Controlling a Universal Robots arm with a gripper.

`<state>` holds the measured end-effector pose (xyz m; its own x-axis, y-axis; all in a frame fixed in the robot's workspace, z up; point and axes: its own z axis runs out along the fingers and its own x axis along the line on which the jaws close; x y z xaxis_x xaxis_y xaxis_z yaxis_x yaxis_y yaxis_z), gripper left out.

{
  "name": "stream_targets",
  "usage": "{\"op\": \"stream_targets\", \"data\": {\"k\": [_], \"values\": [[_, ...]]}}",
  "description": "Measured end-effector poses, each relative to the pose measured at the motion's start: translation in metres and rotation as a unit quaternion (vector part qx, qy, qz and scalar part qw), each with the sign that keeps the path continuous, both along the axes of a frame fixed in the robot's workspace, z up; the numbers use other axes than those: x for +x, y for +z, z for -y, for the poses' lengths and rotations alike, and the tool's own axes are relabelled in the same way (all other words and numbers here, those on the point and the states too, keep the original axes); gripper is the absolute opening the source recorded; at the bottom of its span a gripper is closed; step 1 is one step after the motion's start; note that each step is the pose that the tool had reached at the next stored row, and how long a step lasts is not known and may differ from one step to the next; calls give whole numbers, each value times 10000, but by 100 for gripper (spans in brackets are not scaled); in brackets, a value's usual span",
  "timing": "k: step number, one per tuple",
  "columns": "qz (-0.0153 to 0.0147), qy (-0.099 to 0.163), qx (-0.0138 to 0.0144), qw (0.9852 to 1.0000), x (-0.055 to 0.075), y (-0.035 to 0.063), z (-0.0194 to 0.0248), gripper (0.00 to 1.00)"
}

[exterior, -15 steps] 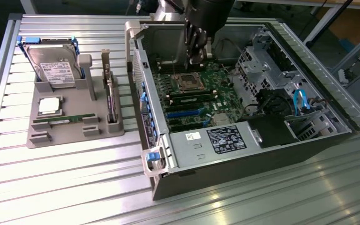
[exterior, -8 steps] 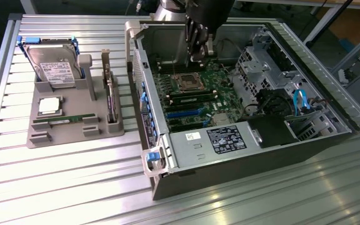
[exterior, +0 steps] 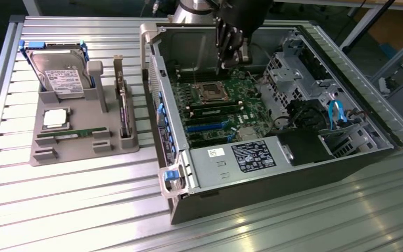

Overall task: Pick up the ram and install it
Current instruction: 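Press down the ram until it locks into place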

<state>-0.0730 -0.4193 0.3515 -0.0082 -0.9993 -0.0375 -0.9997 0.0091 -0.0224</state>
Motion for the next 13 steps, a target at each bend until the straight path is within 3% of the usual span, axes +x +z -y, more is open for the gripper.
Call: {"op": "stream_targets", "data": {"k": [8, 13], "values": [[-13, -1, 1, 10000, 212, 0, 15, 10], [-26, 0, 0, 10000, 412, 0, 23, 10]]}}
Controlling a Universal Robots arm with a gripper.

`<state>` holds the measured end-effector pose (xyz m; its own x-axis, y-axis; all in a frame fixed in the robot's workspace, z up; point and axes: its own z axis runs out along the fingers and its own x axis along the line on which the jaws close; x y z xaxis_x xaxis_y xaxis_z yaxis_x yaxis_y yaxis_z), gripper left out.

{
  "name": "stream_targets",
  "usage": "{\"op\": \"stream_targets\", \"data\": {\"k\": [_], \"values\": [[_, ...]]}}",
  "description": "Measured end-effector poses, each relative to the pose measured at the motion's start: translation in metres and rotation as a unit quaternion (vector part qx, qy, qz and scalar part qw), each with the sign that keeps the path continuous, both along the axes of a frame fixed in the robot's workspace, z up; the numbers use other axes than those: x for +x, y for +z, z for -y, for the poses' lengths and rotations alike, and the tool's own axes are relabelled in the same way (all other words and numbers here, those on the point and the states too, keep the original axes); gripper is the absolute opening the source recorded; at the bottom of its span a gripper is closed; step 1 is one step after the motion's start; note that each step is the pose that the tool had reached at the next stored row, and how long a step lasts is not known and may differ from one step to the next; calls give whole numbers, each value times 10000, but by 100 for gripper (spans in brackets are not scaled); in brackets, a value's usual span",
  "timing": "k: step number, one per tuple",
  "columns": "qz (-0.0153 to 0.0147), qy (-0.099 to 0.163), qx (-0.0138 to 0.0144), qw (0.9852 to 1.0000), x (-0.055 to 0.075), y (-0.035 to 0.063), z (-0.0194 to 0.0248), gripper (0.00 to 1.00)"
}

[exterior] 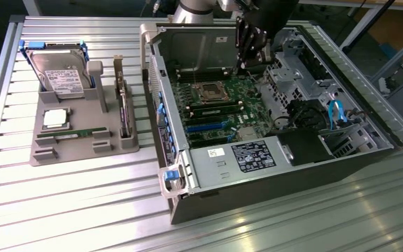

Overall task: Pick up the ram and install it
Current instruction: 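Press down the ram until it locks into place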

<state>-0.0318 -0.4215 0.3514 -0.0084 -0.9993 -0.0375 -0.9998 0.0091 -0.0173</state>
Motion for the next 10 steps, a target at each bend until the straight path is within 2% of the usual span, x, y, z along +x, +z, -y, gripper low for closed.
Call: {"op": "stream_targets", "data": {"k": [10], "values": [[0, 0, 0, 10000, 41, 0, 3, 10]]}}
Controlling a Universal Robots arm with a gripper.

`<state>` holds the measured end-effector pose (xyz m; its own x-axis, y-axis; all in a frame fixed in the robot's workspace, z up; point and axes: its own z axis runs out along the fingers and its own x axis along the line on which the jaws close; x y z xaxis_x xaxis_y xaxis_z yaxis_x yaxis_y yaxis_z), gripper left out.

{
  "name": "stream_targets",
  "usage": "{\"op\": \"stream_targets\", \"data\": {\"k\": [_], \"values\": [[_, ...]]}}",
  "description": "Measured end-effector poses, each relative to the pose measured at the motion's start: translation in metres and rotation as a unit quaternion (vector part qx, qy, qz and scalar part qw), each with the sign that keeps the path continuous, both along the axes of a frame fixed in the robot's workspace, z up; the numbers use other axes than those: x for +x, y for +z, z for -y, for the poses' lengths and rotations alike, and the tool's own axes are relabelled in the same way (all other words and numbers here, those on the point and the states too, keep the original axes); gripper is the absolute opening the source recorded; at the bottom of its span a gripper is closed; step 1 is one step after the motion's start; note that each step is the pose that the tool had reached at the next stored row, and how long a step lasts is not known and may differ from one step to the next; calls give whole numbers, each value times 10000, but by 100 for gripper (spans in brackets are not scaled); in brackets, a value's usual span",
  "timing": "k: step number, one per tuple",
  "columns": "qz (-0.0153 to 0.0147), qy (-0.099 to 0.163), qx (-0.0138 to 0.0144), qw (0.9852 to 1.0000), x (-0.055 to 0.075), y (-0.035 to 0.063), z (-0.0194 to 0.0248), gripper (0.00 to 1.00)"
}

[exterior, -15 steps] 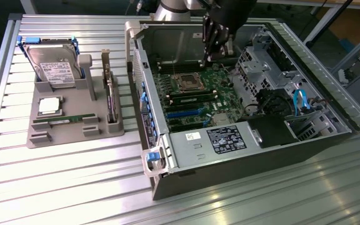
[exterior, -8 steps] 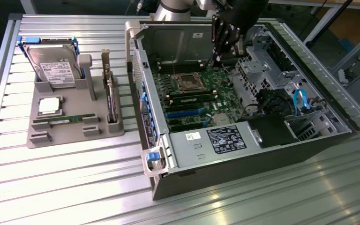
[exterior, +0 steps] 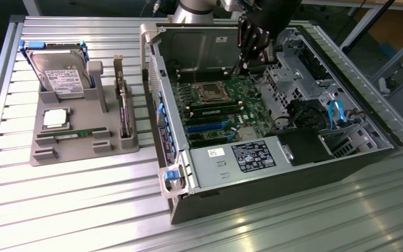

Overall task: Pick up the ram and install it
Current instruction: 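Press down the ram until it locks into place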

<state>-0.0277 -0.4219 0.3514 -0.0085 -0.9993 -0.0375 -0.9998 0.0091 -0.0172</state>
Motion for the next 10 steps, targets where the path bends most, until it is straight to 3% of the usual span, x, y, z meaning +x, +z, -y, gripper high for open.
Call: {"op": "stream_targets", "data": {"k": [10], "values": [[2, -2, 0, 10000, 0, 0, 0, 10]]}}
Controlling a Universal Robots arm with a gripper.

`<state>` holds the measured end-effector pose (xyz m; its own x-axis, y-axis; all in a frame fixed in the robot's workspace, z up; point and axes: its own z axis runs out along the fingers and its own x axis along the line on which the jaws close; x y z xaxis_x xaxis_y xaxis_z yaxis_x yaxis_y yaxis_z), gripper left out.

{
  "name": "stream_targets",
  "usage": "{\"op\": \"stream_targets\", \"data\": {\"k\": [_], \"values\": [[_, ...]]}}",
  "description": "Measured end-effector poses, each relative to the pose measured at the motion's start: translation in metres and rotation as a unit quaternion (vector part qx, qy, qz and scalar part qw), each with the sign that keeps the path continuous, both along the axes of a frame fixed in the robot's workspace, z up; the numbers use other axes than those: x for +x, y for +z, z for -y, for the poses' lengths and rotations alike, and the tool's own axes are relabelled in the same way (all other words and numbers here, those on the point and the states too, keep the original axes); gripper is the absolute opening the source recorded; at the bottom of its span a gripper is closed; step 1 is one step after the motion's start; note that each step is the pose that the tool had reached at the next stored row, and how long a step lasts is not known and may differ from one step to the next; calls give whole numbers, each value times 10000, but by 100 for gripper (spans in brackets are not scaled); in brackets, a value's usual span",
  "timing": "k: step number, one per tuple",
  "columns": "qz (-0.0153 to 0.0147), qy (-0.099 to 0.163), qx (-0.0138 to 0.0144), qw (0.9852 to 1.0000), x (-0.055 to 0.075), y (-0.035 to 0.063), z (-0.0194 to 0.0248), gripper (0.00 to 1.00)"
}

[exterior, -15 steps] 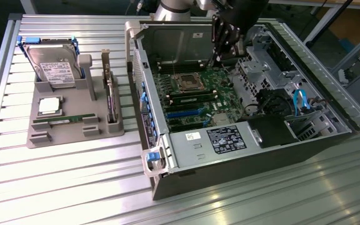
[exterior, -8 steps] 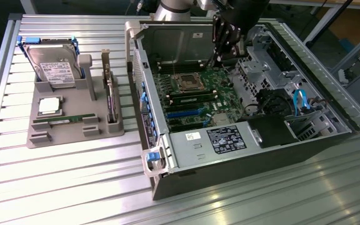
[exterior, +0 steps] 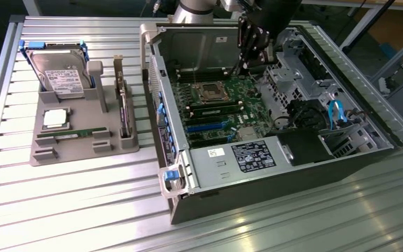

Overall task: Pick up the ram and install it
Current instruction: 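Press down the ram until it locks into place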

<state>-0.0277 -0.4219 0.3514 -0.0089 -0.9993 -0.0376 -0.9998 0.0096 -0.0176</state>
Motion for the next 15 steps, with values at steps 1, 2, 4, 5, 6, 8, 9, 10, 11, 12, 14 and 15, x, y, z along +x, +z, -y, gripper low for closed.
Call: {"op": "stream_targets", "data": {"k": [1, 2, 4, 5, 6, 8, 9, 10, 11, 12, 14, 15], "values": [[0, -1, 0, 10000, 0, 0, 0, 10], [0, -22, 0, 10000, 0, 0, 0, 10], [0, -158, -1, 9999, 0, -2, 0, 10], [-1, -300, -1, 9996, 0, -5, -1, 10], [0, -459, 0, 9989, 0, -9, 0, 10], [0, -644, 0, 9979, 0, -12, 0, 10], [0, -746, 0, 9972, 0, -14, 0, 10], [0, -869, 0, 9962, 0, -16, 0, 10], [0, -1008, 0, 9949, 0, -20, 0, 10], [0, -1098, 0, 9939, 0, -22, 0, 10], [0, -1312, 0, 9914, 0, -26, 0, 10], [0, -1431, 0, 9897, 0, -30, 0, 10]]}}
